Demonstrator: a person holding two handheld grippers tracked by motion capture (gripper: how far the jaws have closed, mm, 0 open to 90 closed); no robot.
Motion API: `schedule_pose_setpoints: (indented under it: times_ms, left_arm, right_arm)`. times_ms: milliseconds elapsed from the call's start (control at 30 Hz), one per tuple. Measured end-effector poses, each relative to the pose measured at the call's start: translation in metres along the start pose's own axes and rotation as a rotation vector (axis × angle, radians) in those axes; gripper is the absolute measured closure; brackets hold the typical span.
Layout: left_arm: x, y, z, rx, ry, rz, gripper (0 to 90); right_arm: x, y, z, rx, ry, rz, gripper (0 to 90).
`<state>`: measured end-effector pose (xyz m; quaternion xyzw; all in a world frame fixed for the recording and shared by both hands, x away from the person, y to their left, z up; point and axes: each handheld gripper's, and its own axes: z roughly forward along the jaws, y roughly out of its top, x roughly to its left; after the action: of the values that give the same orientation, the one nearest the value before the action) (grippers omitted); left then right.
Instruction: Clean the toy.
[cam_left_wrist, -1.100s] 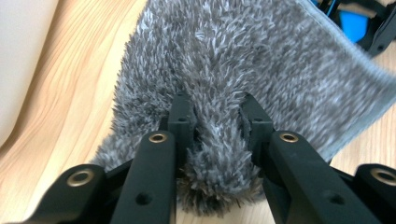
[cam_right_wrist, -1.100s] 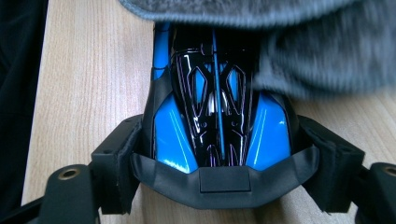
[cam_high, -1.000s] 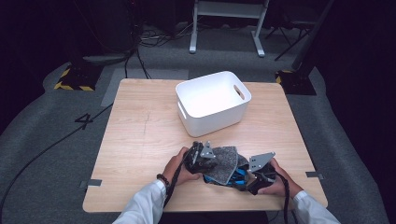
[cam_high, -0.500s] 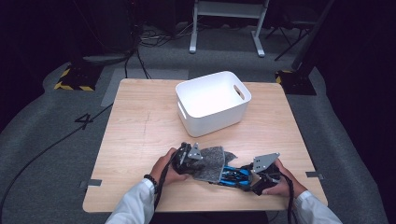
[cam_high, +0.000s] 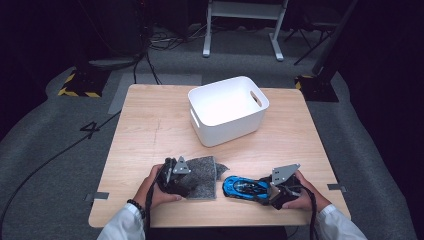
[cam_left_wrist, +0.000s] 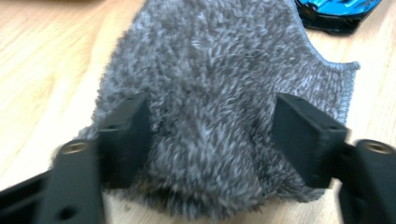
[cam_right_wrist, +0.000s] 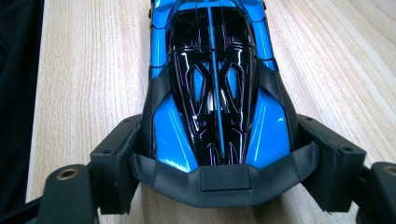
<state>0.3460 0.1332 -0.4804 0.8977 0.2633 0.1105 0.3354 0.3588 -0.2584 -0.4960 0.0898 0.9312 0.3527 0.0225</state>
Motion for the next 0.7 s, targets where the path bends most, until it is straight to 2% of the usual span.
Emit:
schedule_pose_setpoints:
  times_ms: [100,167,200,300,367,467,600,667,700]
  left_arm:
    - [0.0,0.001,-0.003,-0.036,0.024,-0.02,18.3]
    - [-0.001,0.003,-0.004,-0.056,0.05,-0.019,18.4]
    - [-0.002,0.005,-0.006,-0.077,0.065,-0.005,19.3]
    - [-0.007,0.01,-0.013,-0.139,0.055,0.02,18.9]
    - [-0.009,0.012,-0.013,-0.144,0.027,0.021,17.5]
    - [-0.012,0.012,-0.003,-0.092,0.004,0.032,17.5]
    - [-0.016,0.01,0.012,-0.008,-0.002,0.049,17.7]
    - [-0.016,0.008,0.019,0.039,0.035,0.052,19.7]
    - [-0.016,0.007,0.023,0.051,0.044,0.066,19.6]
  right_arm:
    - [0.001,0.0,0.0,0.002,-0.006,0.004,23.7]
    - [0.0,0.0,-0.001,-0.007,0.012,0.015,22.7]
    - [0.0,-0.001,-0.002,-0.016,0.021,0.024,23.3]
    - [-0.002,-0.002,-0.006,-0.033,0.018,0.03,22.8]
    - [-0.001,0.0,-0.008,-0.047,0.009,0.034,23.7]
    - [0.001,0.004,-0.008,-0.045,0.006,0.023,21.7]
    - [0.003,0.007,-0.006,-0.027,-0.002,0.019,20.7]
    - [0.004,0.008,-0.006,-0.03,-0.004,0.019,20.5]
    - [0.004,0.009,-0.006,-0.03,-0.005,0.017,20.4]
